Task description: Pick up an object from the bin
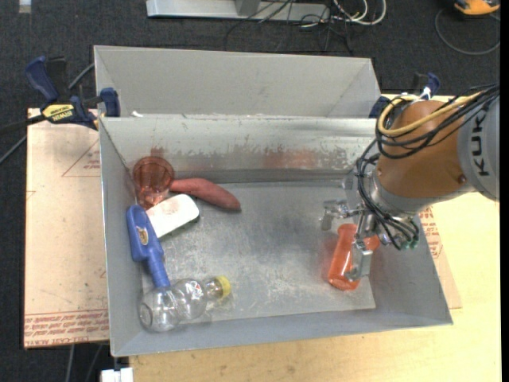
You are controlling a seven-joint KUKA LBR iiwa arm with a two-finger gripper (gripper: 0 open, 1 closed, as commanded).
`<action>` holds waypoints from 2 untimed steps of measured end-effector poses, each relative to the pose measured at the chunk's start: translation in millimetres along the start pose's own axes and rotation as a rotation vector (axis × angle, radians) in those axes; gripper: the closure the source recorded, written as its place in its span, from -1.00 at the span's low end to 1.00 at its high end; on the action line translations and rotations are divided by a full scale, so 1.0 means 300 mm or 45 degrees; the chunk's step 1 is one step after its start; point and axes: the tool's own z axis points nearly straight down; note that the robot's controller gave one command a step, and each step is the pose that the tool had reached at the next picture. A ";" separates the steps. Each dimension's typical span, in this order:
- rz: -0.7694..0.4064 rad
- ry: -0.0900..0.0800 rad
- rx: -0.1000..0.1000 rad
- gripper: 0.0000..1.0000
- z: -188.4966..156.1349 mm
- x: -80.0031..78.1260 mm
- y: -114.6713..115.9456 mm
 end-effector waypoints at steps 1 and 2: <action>-0.270 -0.005 0.000 -1.00 0.114 0.093 -0.106; -0.597 -0.004 -0.001 1.00 0.097 0.159 -0.070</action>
Offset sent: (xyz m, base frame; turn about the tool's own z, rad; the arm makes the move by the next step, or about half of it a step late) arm -0.0438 -0.0305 -0.0288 -0.4721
